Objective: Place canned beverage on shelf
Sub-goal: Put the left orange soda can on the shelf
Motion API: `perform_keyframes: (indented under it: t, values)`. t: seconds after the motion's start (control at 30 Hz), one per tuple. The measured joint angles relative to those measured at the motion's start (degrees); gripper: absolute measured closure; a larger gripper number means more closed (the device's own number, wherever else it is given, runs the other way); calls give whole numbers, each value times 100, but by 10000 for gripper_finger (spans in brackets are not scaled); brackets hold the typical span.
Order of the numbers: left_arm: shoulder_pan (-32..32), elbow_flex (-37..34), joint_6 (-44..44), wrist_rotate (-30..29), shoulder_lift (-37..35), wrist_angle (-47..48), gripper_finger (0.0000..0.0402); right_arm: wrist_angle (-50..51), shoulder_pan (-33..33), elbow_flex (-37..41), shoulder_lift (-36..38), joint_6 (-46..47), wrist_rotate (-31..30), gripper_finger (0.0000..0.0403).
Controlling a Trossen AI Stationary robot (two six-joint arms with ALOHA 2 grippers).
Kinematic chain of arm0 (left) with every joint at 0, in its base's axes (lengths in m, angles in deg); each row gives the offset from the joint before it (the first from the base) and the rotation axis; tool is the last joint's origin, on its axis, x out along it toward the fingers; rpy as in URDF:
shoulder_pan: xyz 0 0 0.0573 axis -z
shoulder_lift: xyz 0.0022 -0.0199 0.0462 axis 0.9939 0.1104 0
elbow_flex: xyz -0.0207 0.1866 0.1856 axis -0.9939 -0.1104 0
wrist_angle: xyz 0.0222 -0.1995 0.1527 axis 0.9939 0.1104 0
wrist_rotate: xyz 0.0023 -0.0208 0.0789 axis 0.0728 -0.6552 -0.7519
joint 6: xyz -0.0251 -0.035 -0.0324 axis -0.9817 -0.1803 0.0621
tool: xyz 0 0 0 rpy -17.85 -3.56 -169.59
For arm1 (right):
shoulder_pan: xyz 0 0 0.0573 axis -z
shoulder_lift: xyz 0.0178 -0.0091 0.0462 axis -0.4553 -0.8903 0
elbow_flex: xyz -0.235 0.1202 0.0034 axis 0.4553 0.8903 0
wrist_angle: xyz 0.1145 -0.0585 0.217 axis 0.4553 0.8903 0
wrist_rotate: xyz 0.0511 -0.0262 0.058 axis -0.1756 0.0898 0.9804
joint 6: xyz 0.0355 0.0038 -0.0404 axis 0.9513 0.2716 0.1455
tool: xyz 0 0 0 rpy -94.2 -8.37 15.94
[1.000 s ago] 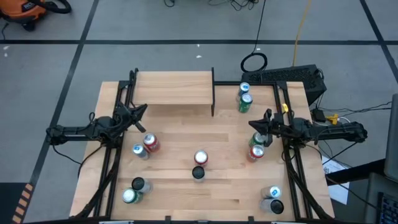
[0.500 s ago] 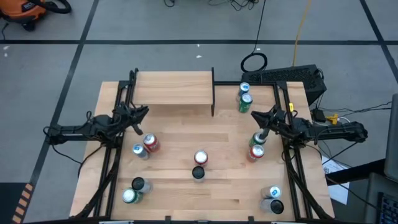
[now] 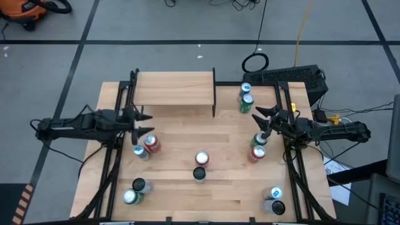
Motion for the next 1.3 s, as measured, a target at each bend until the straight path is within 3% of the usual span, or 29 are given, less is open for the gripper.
perform_keyframes:
  t: [0.37, 0.63, 1.0, 1.3]
  values:
    - [414, 1173, -1279, 449, 1508, 2035, 125, 209, 2, 0, -335, 422, -60, 143]
    - [449, 1642, -1605, 798, 2229, 2383, 120, 125, 4, 0, -727, 550, -299, 139]
    - [449, 1642, -1610, 873, 3094, 2656, 38, 22, 4, 0, -1256, 571, -296, 139]
    - [449, 1642, -1732, 836, 3439, 2668, 31, -39, 4, 0, -1463, 571, -295, 139]
